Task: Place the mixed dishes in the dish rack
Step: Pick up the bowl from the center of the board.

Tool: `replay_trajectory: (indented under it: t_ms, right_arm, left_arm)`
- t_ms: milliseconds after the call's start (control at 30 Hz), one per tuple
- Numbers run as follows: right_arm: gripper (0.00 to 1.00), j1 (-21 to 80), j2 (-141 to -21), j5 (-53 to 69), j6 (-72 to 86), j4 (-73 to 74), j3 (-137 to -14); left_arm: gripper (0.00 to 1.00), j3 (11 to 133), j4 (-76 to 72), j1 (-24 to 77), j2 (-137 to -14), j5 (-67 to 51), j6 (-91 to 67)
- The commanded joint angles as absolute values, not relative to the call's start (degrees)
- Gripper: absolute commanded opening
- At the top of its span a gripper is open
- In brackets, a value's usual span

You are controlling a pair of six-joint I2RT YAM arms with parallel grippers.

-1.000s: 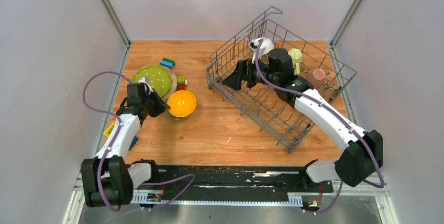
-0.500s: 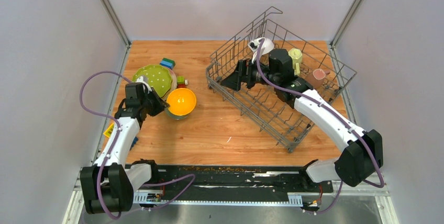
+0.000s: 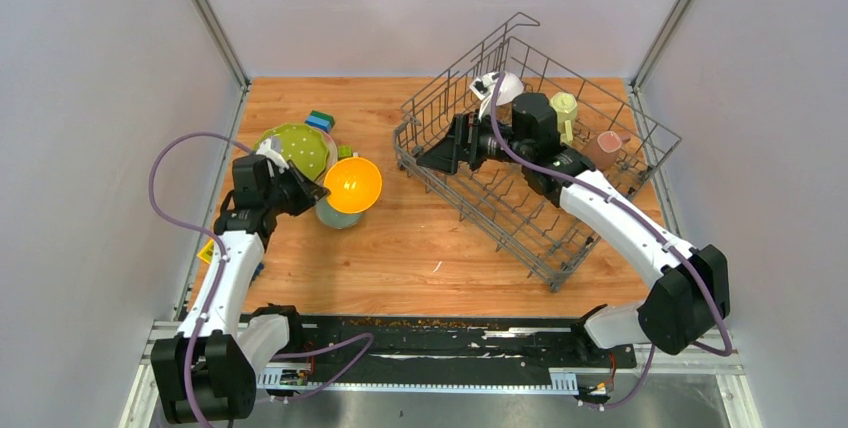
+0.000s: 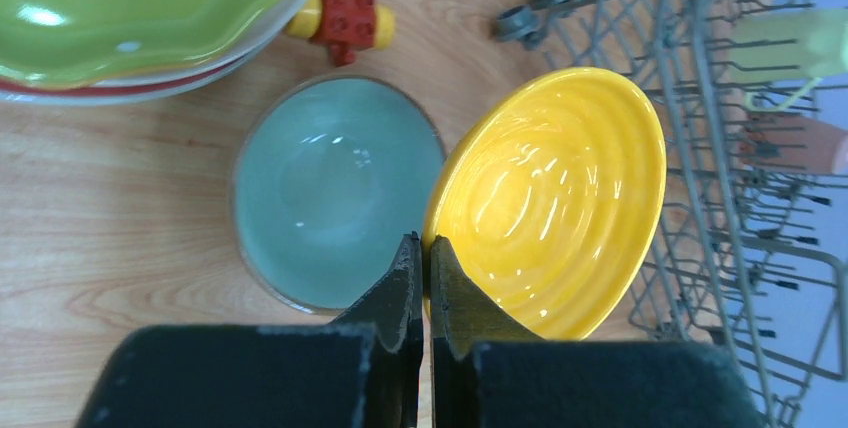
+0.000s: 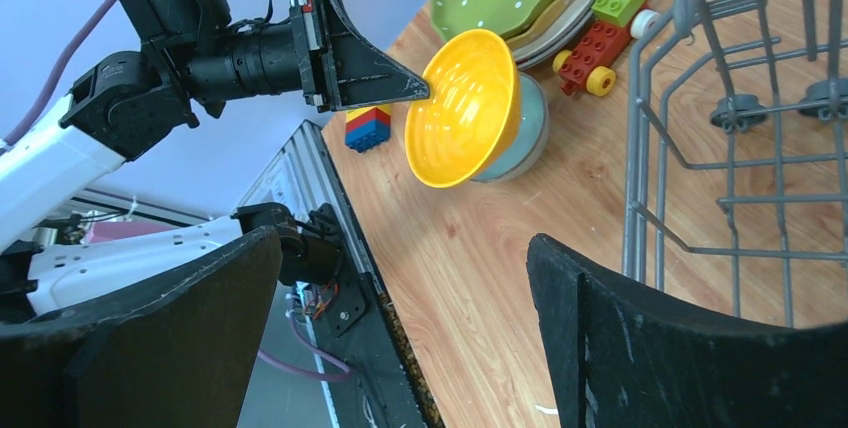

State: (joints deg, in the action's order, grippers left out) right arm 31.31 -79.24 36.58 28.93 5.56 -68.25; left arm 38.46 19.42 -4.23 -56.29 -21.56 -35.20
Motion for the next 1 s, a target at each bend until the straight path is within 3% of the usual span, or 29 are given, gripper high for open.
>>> replay_trajectory:
  t_ms: [0, 400, 967]
  right_arm:
    - [0.95, 31.55, -79.65, 39.12, 32.26, 0.67, -67.79]
    - [0.96, 31.55, -83.62, 42.52, 41.62, -2.06, -68.31]
    - [0.95, 31.56, -90.52, 49.83, 52.08, -11.08, -72.15]
  left_arm:
    - [0.0, 43.39, 13.57, -4.48, -54.71, -29.92, -36.4]
    - [0.0, 42.86, 0.93, -4.47, -54.04, -41.72, -46.09]
    - [0.0, 40.22, -11.26, -3.98, -56.01, -46.23, -55.78]
